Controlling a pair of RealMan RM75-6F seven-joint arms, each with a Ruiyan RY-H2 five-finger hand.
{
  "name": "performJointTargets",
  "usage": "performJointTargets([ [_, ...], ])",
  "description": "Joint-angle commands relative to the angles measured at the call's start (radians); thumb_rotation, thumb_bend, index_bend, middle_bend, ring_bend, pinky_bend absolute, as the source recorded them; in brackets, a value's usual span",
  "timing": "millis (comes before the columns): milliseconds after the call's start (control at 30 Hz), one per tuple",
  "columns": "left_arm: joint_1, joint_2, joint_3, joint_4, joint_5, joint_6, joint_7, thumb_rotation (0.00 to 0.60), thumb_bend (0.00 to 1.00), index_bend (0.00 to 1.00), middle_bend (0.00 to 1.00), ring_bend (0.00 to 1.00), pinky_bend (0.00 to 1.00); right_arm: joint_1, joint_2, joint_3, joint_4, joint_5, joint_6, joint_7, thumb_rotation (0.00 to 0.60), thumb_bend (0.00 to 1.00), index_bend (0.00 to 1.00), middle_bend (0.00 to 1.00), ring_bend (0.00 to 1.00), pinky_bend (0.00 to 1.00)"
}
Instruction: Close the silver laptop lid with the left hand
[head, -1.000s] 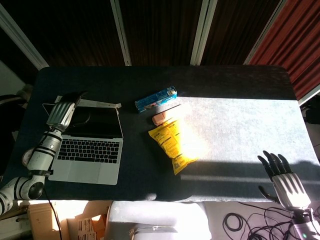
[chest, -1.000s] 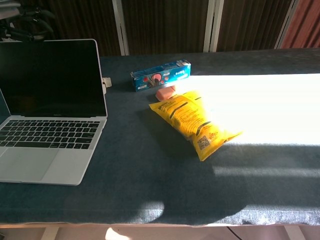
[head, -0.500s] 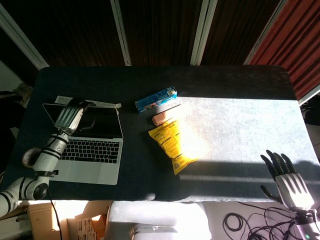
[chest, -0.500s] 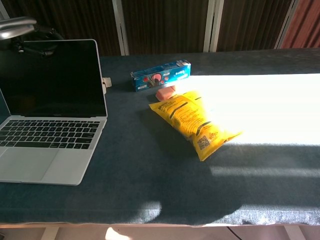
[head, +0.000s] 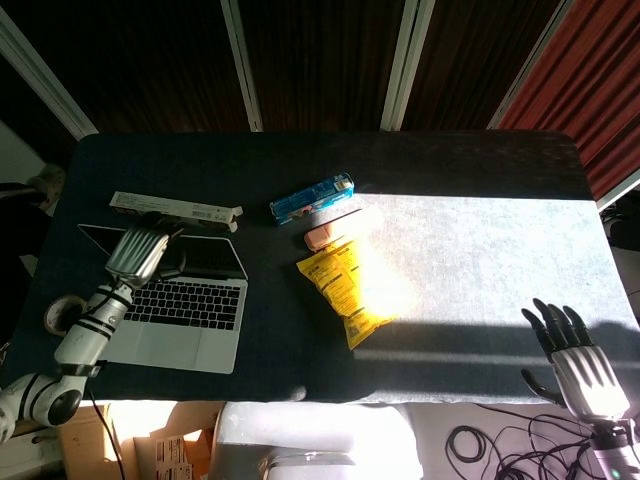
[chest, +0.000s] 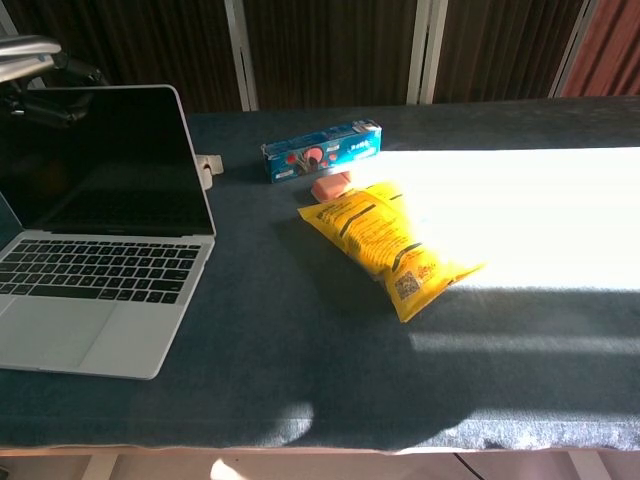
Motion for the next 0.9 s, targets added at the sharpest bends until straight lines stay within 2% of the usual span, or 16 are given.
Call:
performJointTargets([
  [33,0.027,0.047,0.023,-0.071,0.019,0.029,0.044,0.282,0.65,0.42,0.39,0.21,0.18,0.002,-0.003,0.000,-0.002,-0.001,-0.003,-0.008,0.600,0.22,0.00,0.00,0.00,0.00],
  [300,0.074,0.109,0.081,-0.184,0.090,0.093,0.156,0.276,0.65,0.37,0.39,0.22,0.20,0.004,-0.012,-0.002,-0.009,-0.007,-0.008,-0.033,0.600,0.22,0.00,0.00,0.00,0.00],
  [600,0.118,0.190,0.134,-0.292,0.094,0.117,0.299,0.200,0.71,0.36,0.39,0.22,0.20,0.001,-0.018,-0.004,-0.010,-0.012,-0.005,-0.048,0.600,0.22,0.00,0.00,0.00,0.00],
  [900,0.181,0.277,0.214,-0.400,0.144,0.139,0.417,0.083,0.76,0.31,0.39,0.22,0.21,0.000,-0.022,-0.006,-0.012,-0.013,-0.006,-0.059,0.600,0.22,0.00,0.00,0.00,0.00],
])
